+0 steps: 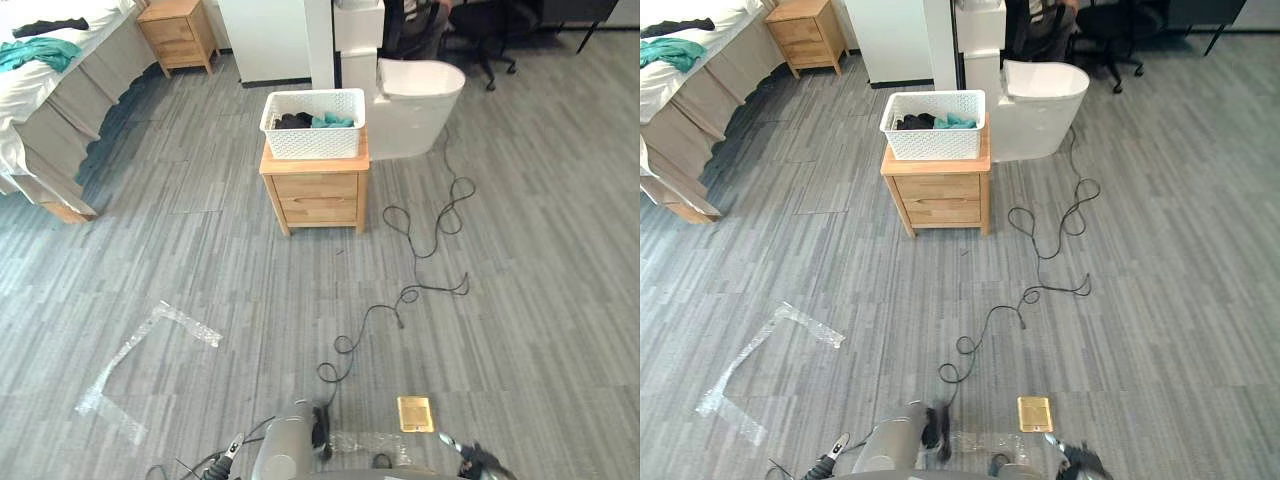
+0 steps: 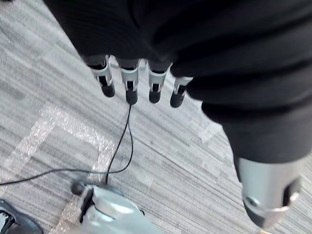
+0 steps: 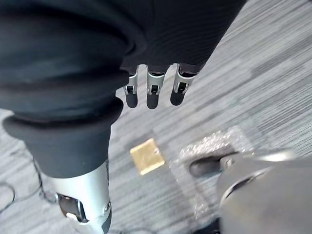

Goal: Pick up the laundry basket with both hands and put the clothes into the washing machine.

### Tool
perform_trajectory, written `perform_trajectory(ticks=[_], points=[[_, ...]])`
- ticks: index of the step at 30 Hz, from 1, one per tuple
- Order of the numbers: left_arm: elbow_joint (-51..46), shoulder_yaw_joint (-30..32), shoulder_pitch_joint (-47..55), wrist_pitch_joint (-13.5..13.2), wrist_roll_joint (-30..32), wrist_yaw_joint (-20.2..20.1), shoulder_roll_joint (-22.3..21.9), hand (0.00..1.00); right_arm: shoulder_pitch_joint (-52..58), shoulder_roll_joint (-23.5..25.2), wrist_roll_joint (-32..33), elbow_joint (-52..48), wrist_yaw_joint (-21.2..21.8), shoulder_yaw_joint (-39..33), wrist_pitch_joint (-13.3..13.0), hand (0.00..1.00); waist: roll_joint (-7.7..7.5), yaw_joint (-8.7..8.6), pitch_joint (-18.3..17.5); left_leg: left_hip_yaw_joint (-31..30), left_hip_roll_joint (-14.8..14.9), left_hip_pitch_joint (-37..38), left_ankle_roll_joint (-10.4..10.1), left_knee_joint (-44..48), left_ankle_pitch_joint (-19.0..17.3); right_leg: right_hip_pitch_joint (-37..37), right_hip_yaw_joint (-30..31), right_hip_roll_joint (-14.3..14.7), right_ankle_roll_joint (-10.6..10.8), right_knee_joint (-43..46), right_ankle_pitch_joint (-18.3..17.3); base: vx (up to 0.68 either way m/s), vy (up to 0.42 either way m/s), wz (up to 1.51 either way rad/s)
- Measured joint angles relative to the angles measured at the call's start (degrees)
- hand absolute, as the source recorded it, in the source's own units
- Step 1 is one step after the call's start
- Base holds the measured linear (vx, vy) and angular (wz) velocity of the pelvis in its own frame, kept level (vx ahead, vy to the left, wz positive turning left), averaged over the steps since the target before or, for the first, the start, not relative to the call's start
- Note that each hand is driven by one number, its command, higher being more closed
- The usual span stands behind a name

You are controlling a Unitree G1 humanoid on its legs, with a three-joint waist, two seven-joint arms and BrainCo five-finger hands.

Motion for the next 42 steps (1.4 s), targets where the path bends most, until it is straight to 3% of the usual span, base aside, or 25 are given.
perform_trajectory(ticks=[1, 2, 3, 4, 5, 7, 9, 10, 12, 14, 16, 18, 19, 21, 22, 24, 25, 27, 29, 31, 35, 37, 38, 39, 42], points=[[0.00, 0.20, 0.58, 0.06, -0.03, 0.06, -0.07, 0.00, -0.26, 0.16, 0.86, -0.05, 0.04, 0.68, -0.20, 0.00, 0.75, 0.40, -0.52, -0.47, -0.28, -0.44, -0.14, -3.28, 0.78, 0.18, 0.02, 0.00, 0.72, 1.01, -2.04, 0.57, 0.204, -0.13], [0.46, 1.06, 1.28, 0.17, -1.52, 0.12, -0.02, 0.00, 0.08, 1.35, 1.14, 0.18, 0.18, 0.77, -0.27, 0.00, 0.31, 1.22, -1.24, -1.12, -0.49, -1.72, 3.54, -0.62, 2.99, -0.04, 0.60, -1.19, 1.43, 5.36, -6.78, 0.49, 0.182, -0.16], [0.49, 2.19, 2.43, 0.22, -1.85, 0.07, -0.03, 0.00, 0.39, 2.00, 1.17, 0.64, 0.25, 0.83, -0.21, 0.00, -0.88, 1.55, -1.93, -0.81, -1.51, -1.99, 4.47, 1.05, 3.56, -0.57, 0.92, -2.54, 1.95, 7.95, -9.31, 0.76, 0.192, -0.34], [0.92, 4.50, 3.95, 0.22, -2.66, 0.18, 0.03, 0.00, 1.83, 3.08, 1.17, 1.61, 0.45, 0.28, -0.24, 0.00, -3.30, 2.21, -3.94, 0.45, -3.65, -1.85, 4.84, 3.60, 3.68, -2.50, 1.29, -5.39, 5.02, 16.99, -13.12, 0.56, 0.092, -0.25], [1.67, 5.46, 3.66, 0.31, -3.53, 0.22, -0.15, 0.00, 2.43, 3.16, 1.17, 1.64, 0.61, -0.43, -0.27, 0.00, -4.14, 1.99, -4.00, 0.55, -4.54, -1.59, 4.63, 5.53, 1.36, -5.08, 1.11, -6.96, 5.71, 24.62, -13.80, 0.84, 0.155, 0.01], [2.10, 7.00, 2.99, 0.37, -5.10, 0.24, 0.54, 0.00, 3.68, 3.12, 1.92, 2.12, 0.93, -5.71, -0.18, 0.00, -5.50, 0.21, -3.35, -0.56, -6.91, 4.33, 7.26, 8.82, -4.18, -13.51, 3.38, -10.00, 11.42, 54.10, -4.48, 0.70, 0.134, 0.47], [1.01, 6.78, 1.92, 0.34, -5.51, 0.17, 0.51, 0.00, 4.56, 2.72, 1.76, 2.25, 1.19, -6.59, -0.20, 0.00, -4.71, -0.83, -2.52, -3.25, -7.86, 12.44, 9.38, 7.81, -7.06, -15.35, 0.93, -10.85, 9.89, 66.32, -4.23, 0.70, 0.067, 0.51], [-0.73, 6.69, 1.33, 0.23, -5.51, 0.12, 0.01, 0.00, 4.90, 2.14, 1.75, 1.86, 1.30, -6.69, -0.23, 0.00, -3.89, -1.18, -2.40, -5.65, -7.82, 18.39, 10.24, 4.80, -7.57, -17.05, -1.39, -10.69, 7.55, 68.26, -4.98, 0.69, 0.029, 0.37], [-2.91, 6.60, -0.15, -0.16, -5.50, 0.16, -0.32, 0.00, 5.23, 2.43, 1.82, 0.17, 1.62, -6.19, -0.22, 0.00, -3.35, -2.27, -3.01, -9.20, -6.56, 24.91, 10.26, -0.71, -7.59, -21.64, -5.34, -9.39, 4.79, 64.38, -5.96, 0.62, -0.052, 0.43], [-3.34, 5.95, -3.11, -0.64, -5.51, 0.27, -0.36, 0.00, 5.26, 2.95, 2.49, -1.64, 1.61, -6.15, -0.98, 0.00, -3.00, -3.67, -2.91, -11.51, -4.91, 28.98, 10.27, -4.49, -7.74, -27.95, -6.28, -8.34, 4.55, 54.51, -6.38, 0.72, -0.167, 0.66], [-3.47, 2.78, -4.65, -1.31, -5.40, 0.64, -0.80, 0.00, 5.42, 2.33, 3.57, -2.34, 1.44, -5.99, -1.20, 0.00, -1.65, -3.98, -2.71, -11.86, -2.14, 33.14, 10.24, -7.67, -7.72, -30.41, -6.96, -7.48, 4.12, 35.39, -3.61, 0.55, -0.169, 0.49], [-4.10, 0.11, -4.49, -2.19, -5.39, 1.39, -0.20, 0.00, 6.49, 2.27, 3.62, -1.95, 1.29, -3.52, -1.33, 0.00, -2.99, -3.97, -2.83, -12.77, -1.13, 38.23, 10.34, -9.84, -7.78, -30.98, -5.79, -8.06, 5.56, 12.96, 6.88, 0.70, -0.275, 0.42], [-3.94, 0.17, -4.05, -2.17, -5.09, 1.55, -0.01, 0.00, 6.96, 2.52, 3.64, -1.56, 1.26, -3.32, -1.16, 0.00, -3.81, -4.14, -3.28, -14.15, -0.76, 39.93, 9.93, -9.19, -8.30, -31.11, -5.09, -8.36, 5.38, 12.53, 11.19, 0.84, -0.406, 0.63], [-3.33, 0.30, -3.48, -2.18, -3.52, 1.54, -1.07, 0.00, 7.74, 2.44, 3.62, -1.25, 1.51, -4.12, -0.66, 0.00, -2.47, -5.17, -4.23, -16.38, 2.03, 37.12, 7.80, 0.94, -7.56, -30.70, -6.00, -6.73, 3.96, 18.10, 15.29, 0.70, -0.378, 0.61], [-2.57, 1.10, -3.39, -2.05, -3.17, 1.54, -2.22, 0.00, 8.09, 1.90, 3.58, -1.46, 1.48, -5.17, -0.61, 0.00, 0.00, -5.50, -4.02, -16.89, 5.13, 32.13, 3.02, 13.76, -4.09, -28.26, -8.14, -4.67, 1.30, 19.10, 13.25, 0.40, -0.237, 0.32], [-2.43, 5.50, -2.56, -2.02, -3.21, 1.52, -3.76, 0.00, 8.55, 1.55, 3.50, -1.80, 1.37, -6.32, -0.58, 0.00, 1.19, -4.28, -3.46, -16.88, 8.71, 24.36, -0.83, 32.21, 4.32, -23.91, -8.70, -0.69, -1.77, 19.24, 9.46, 0.74, -0.366, -0.13], [-2.31, 5.90, -2.05, -1.90, -3.34, 1.50, -3.49, 0.00, 8.53, 1.49, 3.42, -1.20, 1.26, -6.58, -0.25, 0.00, 1.69, -3.54, -2.30, -16.14, 10.09, 21.23, -0.42, 43.19, 3.82, -18.96, -8.65, 1.51, -3.63, 18.41, 7.89, 0.76, -0.355, -0.38], [-2.83, 5.13, -1.12, -1.77, -3.87, 1.36, -2.48, 0.00, 8.13, 1.57, 3.18, 0.14, 1.29, -6.64, -0.03, 0.00, -0.29, -3.34, -1.20, -14.68, 10.69, 15.61, 2.44, 50.70, 1.37, -11.08, -8.41, 2.72, -4.81, 15.01, 6.60, 0.50, -0.238, -0.17], [-4.53, 4.13, -0.50, -1.94, -4.90, 1.34, -1.63, 0.00, 7.77, 1.75, 3.09, 0.46, 1.24, -7.18, -0.11, 0.00, -1.95, -3.22, -1.07, -12.85, 10.88, 11.80, 2.54, 46.65, -0.05, -7.13, -7.94, 2.60, -3.24, 11.50, 5.77, 0.38, -0.221, -0.10], [-5.34, 2.15, -0.37, -2.10, -6.23, 1.38, -1.77, 0.00, 6.83, 1.18, 3.12, 0.44, 1.04, -8.03, -0.08, 0.00, -1.36, -3.29, -0.47, -11.87, 11.96, 9.81, 1.87, 32.87, -0.47, -3.21, -7.66, 3.26, -1.89, 8.63, 4.96, 0.34, -0.127, -0.09], [-8.83, 2.75, -0.39, -2.44, -8.39, 2.00, -2.07, 0.00, 5.93, 0.16, 3.62, -5.21, -0.05, -4.78, -0.36, 0.00, 0.70, -2.93, -1.20, -16.93, 8.54, 12.34, -1.60, -1.31, 1.06, -3.38, -4.93, 2.63, 0.59, 8.68, 3.26, 0.28, 0.077, -0.27], [-9.28, 3.83, -0.27, -2.54, -8.93, 2.80, -1.83, 0.00, 6.80, 0.42, 3.62, -10.94, -0.36, -2.40, -0.43, 0.00, 1.00, -2.11, -1.28, -17.75, 7.65, 14.11, -5.04, -5.20, 3.68, -4.13, -2.41, 2.24, 2.03, 10.46, 1.98, 0.23, 0.205, -0.63], [-9.77, 6.09, 0.88, -2.51, -9.00, 2.89, -1.78, 0.00, 7.97, 0.74, 3.60, -17.27, -0.55, -1.09, -0.53, 0.00, 2.05, -2.09, -1.99, -17.25, 7.55, 15.46, -4.64, -6.24, 5.00, -4.54, -0.75, 2.46, 3.10, 11.97, 0.58, 0.22, 0.298, -0.80], [-11.40, 8.64, 2.02, -2.49, -9.68, 3.46, -0.71, 0.00, 9.27, 2.50, 3.61, -24.74, -1.16, 0.42, -0.64, 0.00, -0.05, -2.17, -2.84, -14.19, 6.40, 16.48, -3.94, -6.55, 4.49, -5.62, 1.29, 0.23, 4.49, 13.90, -0.78, 0.18, 0.257, -0.71], [-20.93, 14.19, 6.04, -2.56, -10.13, 4.22, -0.18, 0.00, 12.20, 4.40, 3.85, -37.60, -1.59, 0.47, -2.03, 0.00, -3.04, -2.08, -5.01, -10.27, 3.74, 16.87, -1.81, -7.51, 3.19, -6.83, 4.39, -2.82, 5.35, 12.92, -1.05, 0.19, 0.236, -0.52]])
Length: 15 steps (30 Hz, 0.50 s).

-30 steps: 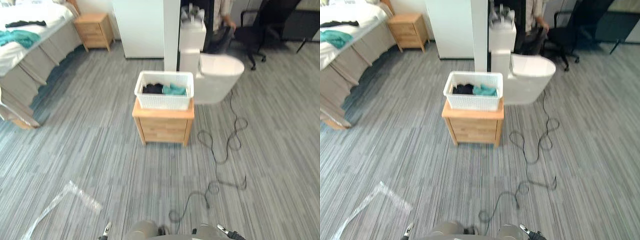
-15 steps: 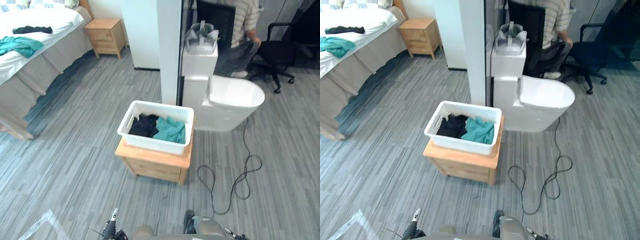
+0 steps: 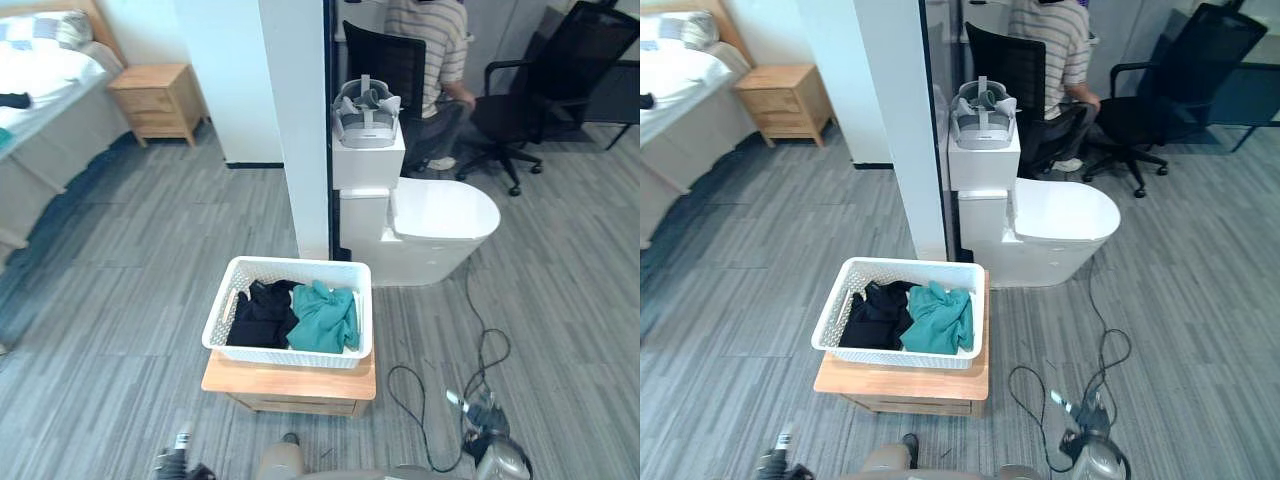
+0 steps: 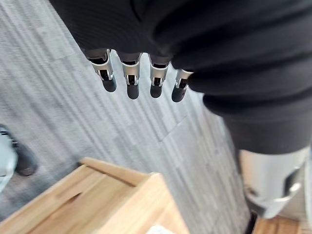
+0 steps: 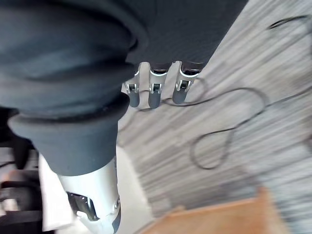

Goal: Pick up the laundry basket with both hands and put the clothes into the washing machine.

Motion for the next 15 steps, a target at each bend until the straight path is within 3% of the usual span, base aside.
perform_trajectory(ticks=[2, 4, 6, 9, 12, 15], points=[[-11.78, 1.64, 1.99, -0.26, -0.05, 1.14, -0.02, 0.00, 1.64, 0.13, 1.71, -8.29, -0.36, -0.55, -0.29, 0.00, -1.47, 0.58, -0.83, 1.65, -1.41, 0.00, 1.28, 0.05, -0.81, 0.11, 1.38, -1.65, 1.40, -2.46, 0.90, 0.17, 0.201, -0.27], [-22.00, 1.10, 2.07, -0.43, 0.02, 1.62, -0.02, 0.00, 1.50, -0.21, 2.15, -13.29, -1.08, -0.82, -0.34, 0.00, -1.41, 1.14, -0.36, 2.50, -2.20, -0.86, 1.70, 0.93, -1.05, -0.15, 1.58, -2.60, 2.03, -2.65, 1.36, 0.11, 0.120, -0.15], [-32.23, -0.67, -0.76, -1.21, 0.18, 2.88, 0.35, 0.00, -0.61, -1.62, 2.46, -17.49, -1.88, 0.17, -0.29, 0.00, -0.52, 1.61, 2.30, 2.89, -2.08, -3.30, 2.86, 4.20, -1.82, -1.53, 1.43, -2.71, 2.29, -1.39, 1.53, -0.03, 0.096, -0.01], [-44.45, -2.38, -10.24, -2.08, 2.69, 6.76, 2.04, 0.00, -10.26, -5.48, 4.09, -23.13, -2.96, 3.77, -0.45, 0.00, 2.02, 1.61, 7.12, 2.86, -0.98, -11.90, 3.33, 7.82, -2.16, -10.43, 1.74, -1.91, 2.57, 3.04, 1.69, -0.24, 0.083, -0.04], [-46.54, -3.74, -21.27, -2.16, 5.67, 10.41, 4.76, 0.00, -19.94, -7.16, 6.16, -22.60, -4.68, 7.52, -0.36, 0.00, 1.82, 1.63, 10.77, 3.19, -0.91, -16.49, 2.73, 7.58, -0.53, -17.03, 2.21, -1.97, 2.56, 6.84, 1.67, -0.19, 0.029, -0.04], [-41.83, -8.48, -36.56, -0.39, 7.05, 12.56, 12.21, 0.00, -32.44, -9.83, 10.11, -18.37, -5.81, 10.99, -0.39, 0.00, 0.20, 1.72, 14.58, 2.60, -0.94, -20.38, 2.89, 6.96, 2.48, -22.23, 1.61, -1.98, 2.50, 9.70, 1.66, -0.11, -0.038, 0.11]])
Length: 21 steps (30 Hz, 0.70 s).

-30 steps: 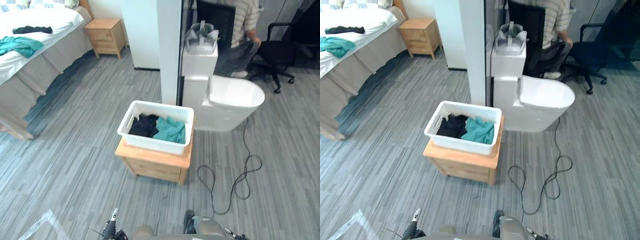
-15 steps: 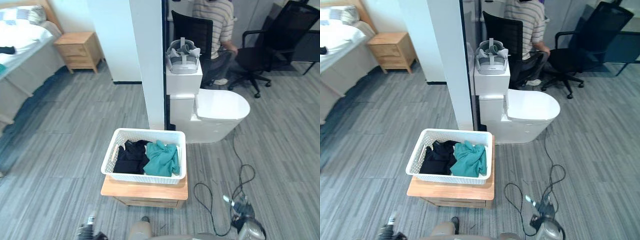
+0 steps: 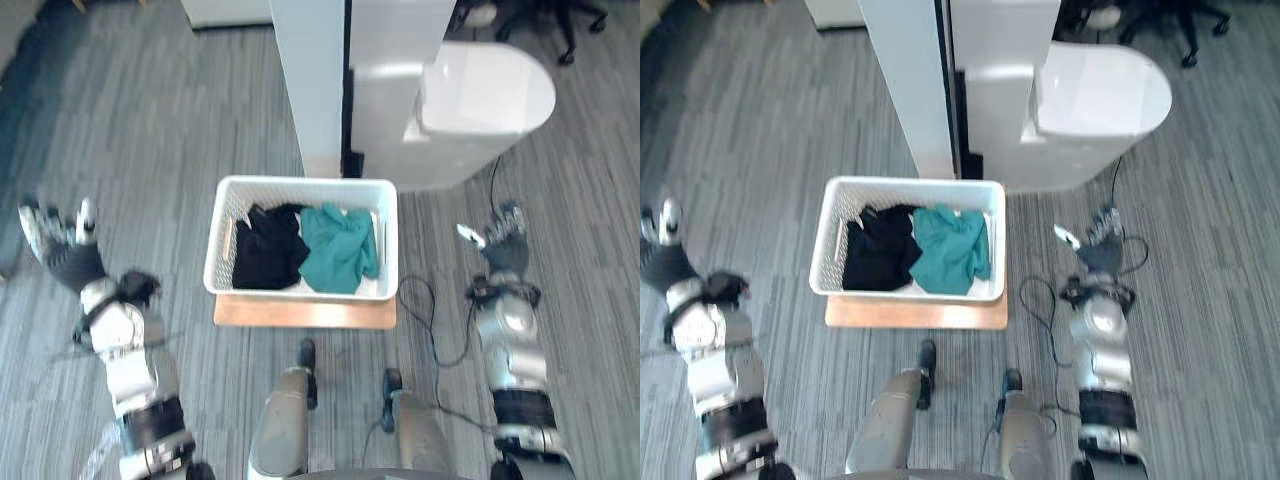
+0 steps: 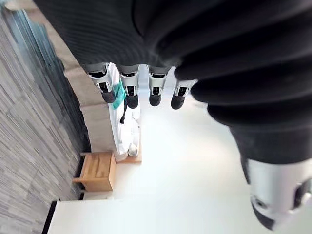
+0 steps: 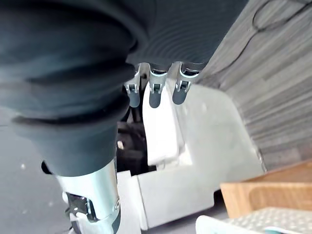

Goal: Pick up the laundry basket with both hands and put the clothes into the washing machine.

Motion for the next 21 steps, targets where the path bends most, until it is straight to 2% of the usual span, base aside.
perform_trajectory(ticks=[2, 3, 4, 7, 9, 14, 17, 18, 21], points=[[8.27, -4.39, -11.92, 3.42, 1.55, 1.10, 4.84, 0.00, -6.78, -1.50, 3.55, 3.51, -0.72, 1.08, 0.04, 0.00, -0.23, 0.24, 1.30, -1.25, -0.02, -2.24, -0.38, -0.43, 1.32, -2.11, -0.76, 0.09, -0.17, 0.72, 0.12, -0.07, -0.047, 0.23], [11.36, -5.44, -15.12, 4.03, 1.99, 1.19, 6.01, 0.00, -8.57, -1.64, 4.08, 4.91, -0.92, 1.62, 0.03, 0.00, -0.37, 0.34, 1.61, -1.39, -0.02, -2.47, -0.48, -0.85, 1.73, -2.44, -0.95, 0.11, -0.29, 0.73, 0.20, -0.04, -0.049, 0.18], [19.32, -7.48, -23.09, 6.01, 2.13, 0.80, 8.36, 0.00, -12.50, -1.79, 6.56, 8.13, -1.04, 2.78, 0.14, 0.00, -0.64, 0.34, 2.38, -1.80, -0.02, -2.97, -0.79, -1.93, 2.67, -3.15, -1.82, 0.18, -0.49, 0.69, 0.34, -0.04, -0.051, 0.16], [30.03, -9.96, -35.24, 8.26, 2.08, -0.87, 11.01, 0.00, -17.33, -2.01, 12.03, 11.94, -0.85, 3.65, 0.36, 0.00, -0.72, 0.33, 3.56, -3.20, 0.38, -5.10, -1.53, -2.05, 3.45, -4.47, -3.26, 0.76, -0.99, 0.70, 0.65, -0.03, -0.046, 0.19], [35.69, -12.83, -44.30, 8.94, 2.28, -3.11, 13.46, 0.00, -20.25, -2.00, 16.50, 12.25, 0.25, 4.11, 0.49, 0.00, -1.17, 1.36, 5.23, -4.19, 1.19, -6.92, -2.67, -2.07, 4.20, -5.93, -4.07, 1.60, -1.39, 0.66, 0.90, -0.02, -0.077, 0.08], [43.30, -18.19, -52.47, 9.91, 6.23, -6.81, 17.19, 0.00, -24.36, -3.19, 23.68, 16.28, 1.93, 6.71, 0.61, 0.00, -1.62, 1.52, 6.40, -4.48, 2.67, -9.56, -3.89, -4.00, 6.56, -7.86, -7.62, 2.68, -1.70, 0.69, 1.10, 0.00, -0.072, 0.20], [48.00, -22.82, -55.69, 10.87, 8.94, -10.25, 19.65, 0.00, -25.85, -4.94, 28.60, 18.44, 4.21, 9.24, 0.87, 0.00, -2.57, 3.05, 7.00, -4.74, 3.94, -10.34, -4.92, -4.98, 7.31, -8.96, -8.50, 3.94, -2.58, 0.68, 1.64, 0.01, -0.071, -0.01], [48.65, -23.97, -56.14, 10.87, 9.43, -10.88, 20.43, 0.00, -26.36, -5.62, 29.79, 18.97, 4.75, 10.14, 0.96, 0.00, -2.56, 2.99, 7.01, -5.08, 3.95, -10.75, -4.46, -5.63, 7.93, -9.41, -9.01, 4.00, -2.58, 0.70, 1.64, -0.01, -0.052, 0.13], [51.32, -25.12, -58.21, 11.07, 13.38, -12.91, 22.23, 0.00, -28.57, -7.22, 32.86, 21.16, 6.26, 11.91, 1.62, 0.00, -2.67, 3.09, 7.86, -6.18, 4.09, -11.48, -4.97, -7.21, 9.29, -10.27, -10.03, 4.29, -2.59, 0.70, 1.64, 0.00, -0.035, 0.13]])
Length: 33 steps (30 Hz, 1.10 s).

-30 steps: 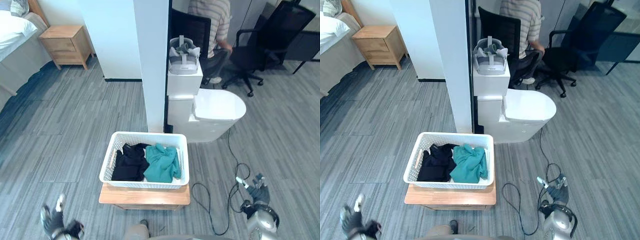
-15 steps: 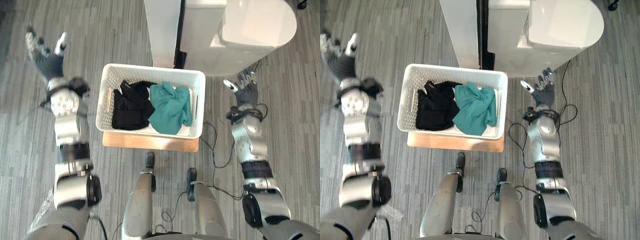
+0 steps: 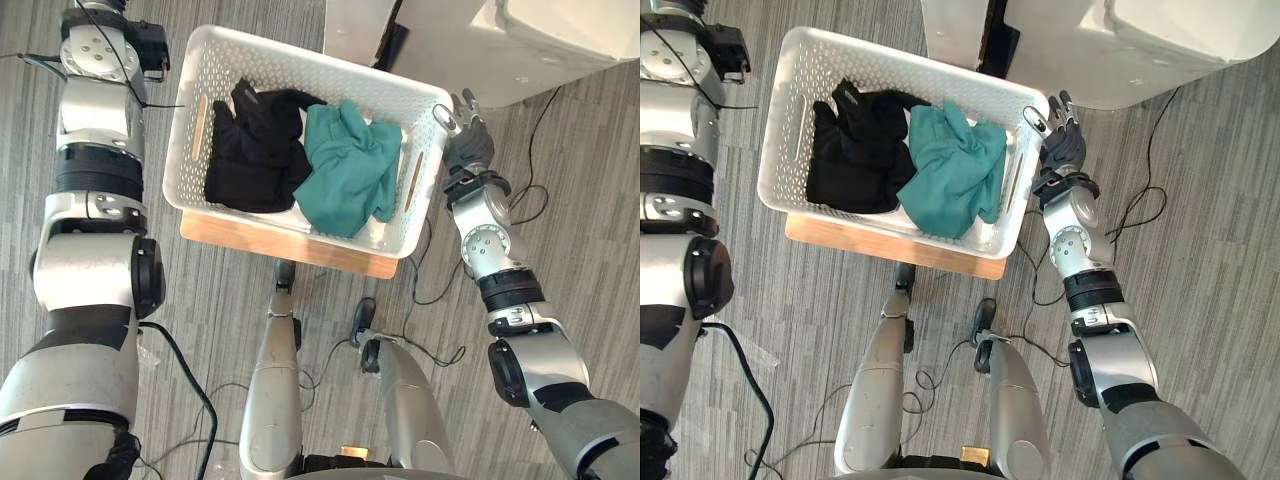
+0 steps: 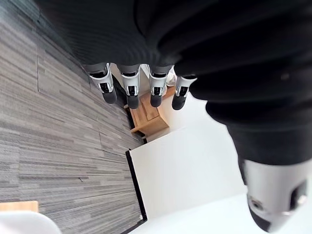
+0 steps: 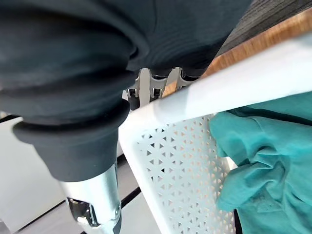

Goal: Pick up the laundry basket with both hands and put the clothes into the washing machine.

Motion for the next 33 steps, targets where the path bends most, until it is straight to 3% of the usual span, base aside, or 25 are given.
perform_trajectory(ticks=[9, 13, 18, 22, 27, 33], points=[[3.02, -4.73, 2.94, 0.68, 6.69, -4.07, 4.50, 0.00, -1.03, -6.35, 4.21, 1.86, 2.23, 7.64, 0.92, 0.00, -0.08, 0.34, 0.27, -0.50, 0.09, -0.84, 0.35, -0.75, 0.91, -0.59, -0.63, 0.19, -0.23, -0.31, 0.14, 0.00, -0.002, 0.02], [3.43, -7.98, 7.83, 0.68, 7.58, -6.79, 7.99, 0.00, -0.89, -9.06, 4.25, -0.97, 2.59, 11.77, 1.83, 0.00, -0.89, 0.43, 0.69, -0.06, 0.75, -0.85, 0.36, -0.97, 0.97, -0.59, -0.41, 0.84, -1.13, -1.19, 0.71, 0.01, -0.010, -0.07], [2.90, -20.12, 12.11, 0.09, 8.22, -12.48, 11.32, 0.00, 3.43, -16.88, 4.22, -8.38, 5.14, 15.47, 3.04, 0.00, -1.09, 0.82, 0.79, -0.16, 0.80, -0.77, 0.53, -1.93, 1.54, -0.62, -0.78, 0.91, -1.14, -1.49, 0.72, 0.03, -0.010, 0.02], [-1.87, -33.21, 12.48, -2.74, 5.83, -16.84, 16.44, 0.00, 4.33, -21.08, 4.37, -9.78, 7.36, 20.48, 3.07, 0.00, -1.10, 0.82, 0.78, 0.19, 0.93, -0.68, 0.53, -1.91, 1.54, -0.36, -0.61, 1.07, -1.77, -2.24, 1.22, 0.01, 0.001, -0.04], [-2.87, -43.69, 11.84, -3.72, 0.94, -17.46, 19.64, 0.00, 4.30, -26.23, 4.84, -9.77, 8.97, 27.65, 3.69, 0.00, -1.10, 0.52, 0.79, 0.18, 1.27, -0.05, 0.67, -1.84, 1.62, 1.30, -0.76, 1.60, -1.97, -4.58, 2.57, 0.00, 0.002, -0.01], [-5.70, -50.18, 11.74, -4.96, -1.28, -17.47, 22.77, 0.00, 5.07, -30.08, 5.82, -11.83, 9.99, 31.27, 4.30, 0.00, -1.10, 0.33, 0.79, 1.48, 1.80, -0.01, 1.31, -2.36, 1.72, 1.44, -0.80, 1.71, -1.96, -5.41, 3.07, 0.00, 0.000, 0.00]])
